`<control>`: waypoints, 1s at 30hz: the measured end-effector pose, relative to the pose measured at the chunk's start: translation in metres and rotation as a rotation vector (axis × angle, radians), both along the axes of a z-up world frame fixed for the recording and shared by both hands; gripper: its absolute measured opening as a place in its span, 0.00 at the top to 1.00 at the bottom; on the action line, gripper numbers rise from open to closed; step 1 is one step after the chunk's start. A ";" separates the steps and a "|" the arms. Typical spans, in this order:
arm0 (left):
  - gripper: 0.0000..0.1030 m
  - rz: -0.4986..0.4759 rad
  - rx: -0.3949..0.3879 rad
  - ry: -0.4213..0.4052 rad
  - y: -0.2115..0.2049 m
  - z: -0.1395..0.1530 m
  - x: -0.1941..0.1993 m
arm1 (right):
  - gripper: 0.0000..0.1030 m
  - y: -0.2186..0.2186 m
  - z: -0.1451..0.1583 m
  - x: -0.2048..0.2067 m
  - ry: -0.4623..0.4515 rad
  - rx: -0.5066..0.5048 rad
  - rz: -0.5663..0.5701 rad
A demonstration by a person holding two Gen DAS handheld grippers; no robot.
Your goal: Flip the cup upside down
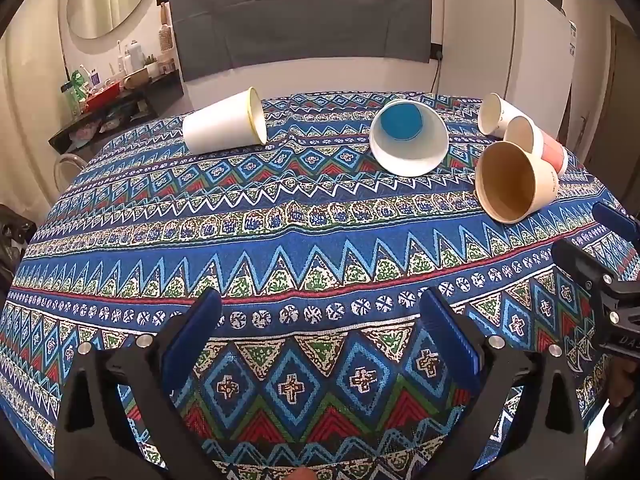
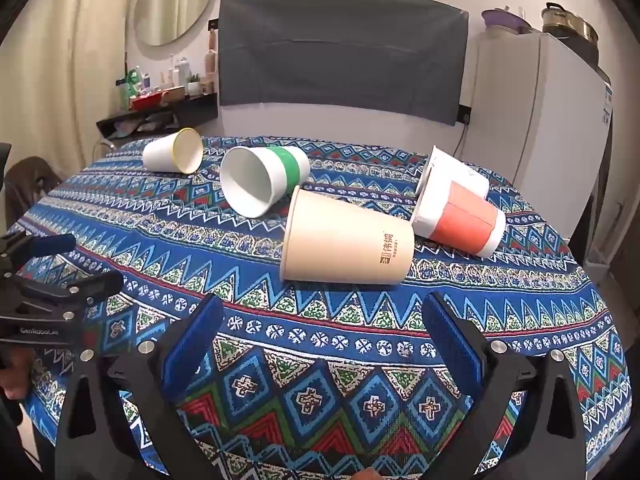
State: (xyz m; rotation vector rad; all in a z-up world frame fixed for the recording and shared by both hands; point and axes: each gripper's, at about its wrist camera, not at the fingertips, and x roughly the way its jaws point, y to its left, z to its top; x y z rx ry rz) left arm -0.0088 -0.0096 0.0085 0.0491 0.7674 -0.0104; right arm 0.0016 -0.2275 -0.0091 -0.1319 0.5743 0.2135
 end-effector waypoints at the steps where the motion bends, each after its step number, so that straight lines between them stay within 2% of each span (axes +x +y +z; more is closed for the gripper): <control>1: 0.06 0.002 0.002 -0.003 -0.001 0.001 0.000 | 0.07 0.000 0.000 0.000 0.002 0.000 0.000; 12: 0.06 0.008 0.017 -0.029 -0.006 0.007 -0.008 | 0.07 0.001 -0.001 0.001 0.009 0.000 0.000; 30: 0.06 0.002 0.001 -0.014 0.000 0.002 -0.002 | 0.07 0.000 -0.002 0.002 0.014 0.001 -0.001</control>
